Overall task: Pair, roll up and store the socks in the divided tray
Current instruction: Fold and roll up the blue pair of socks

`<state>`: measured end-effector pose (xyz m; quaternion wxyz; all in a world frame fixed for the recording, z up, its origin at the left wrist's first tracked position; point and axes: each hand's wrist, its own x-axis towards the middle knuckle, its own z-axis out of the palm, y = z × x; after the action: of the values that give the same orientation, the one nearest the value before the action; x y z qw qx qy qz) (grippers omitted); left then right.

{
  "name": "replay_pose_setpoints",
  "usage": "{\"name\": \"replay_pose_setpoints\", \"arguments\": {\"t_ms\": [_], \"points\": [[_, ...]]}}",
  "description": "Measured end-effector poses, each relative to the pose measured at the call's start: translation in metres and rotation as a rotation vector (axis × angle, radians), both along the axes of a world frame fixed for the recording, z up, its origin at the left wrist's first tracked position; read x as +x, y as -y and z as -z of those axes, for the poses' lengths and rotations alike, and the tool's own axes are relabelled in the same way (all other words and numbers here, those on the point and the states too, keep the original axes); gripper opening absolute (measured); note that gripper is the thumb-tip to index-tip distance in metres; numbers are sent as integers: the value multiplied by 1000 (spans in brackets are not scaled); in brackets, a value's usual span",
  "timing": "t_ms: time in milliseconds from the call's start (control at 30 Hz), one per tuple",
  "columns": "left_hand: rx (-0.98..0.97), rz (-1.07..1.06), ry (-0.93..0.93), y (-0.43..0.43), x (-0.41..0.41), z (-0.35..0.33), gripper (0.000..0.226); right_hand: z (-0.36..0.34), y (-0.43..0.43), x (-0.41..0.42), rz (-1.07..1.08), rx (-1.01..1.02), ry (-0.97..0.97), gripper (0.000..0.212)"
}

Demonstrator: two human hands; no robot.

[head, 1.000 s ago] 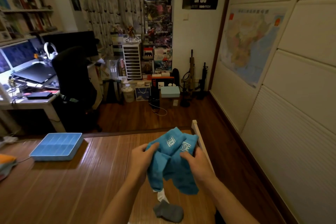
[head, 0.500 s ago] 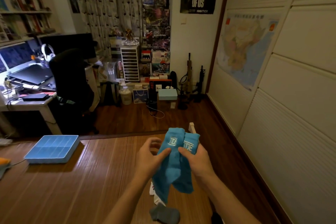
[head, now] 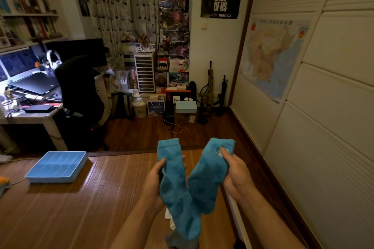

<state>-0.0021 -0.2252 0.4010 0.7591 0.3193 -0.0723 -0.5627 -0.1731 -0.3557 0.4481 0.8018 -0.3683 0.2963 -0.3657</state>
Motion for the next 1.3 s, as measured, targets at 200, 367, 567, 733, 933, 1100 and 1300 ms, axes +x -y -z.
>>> {"name": "replay_pose_setpoints", "arguments": {"t_ms": [200,367,567,733,933,1100,1300], "points": [[-68,-88,-130,-5,13,-5,49,-15,8,-7,19,-21,42,32],[126,-192,239,0,13,-13,40,-28,4,-9,-39,-228,-55,29],[90,-121,630,-3,7,-25,26,-34,-6,-7,-266,-424,-65,32],[-4,18,579,5,-16,-47,32,-24,-22,13,-203,-590,-226,27],[-81,56,446,3,-21,-56,39,-22,-28,20,-112,-611,-234,23],[-94,46,439,3,-24,-55,37,-24,-31,21,-62,-618,-189,20],[-163,40,404,0,-31,-55,40,-28,-32,24,14,-622,-195,18]]}}
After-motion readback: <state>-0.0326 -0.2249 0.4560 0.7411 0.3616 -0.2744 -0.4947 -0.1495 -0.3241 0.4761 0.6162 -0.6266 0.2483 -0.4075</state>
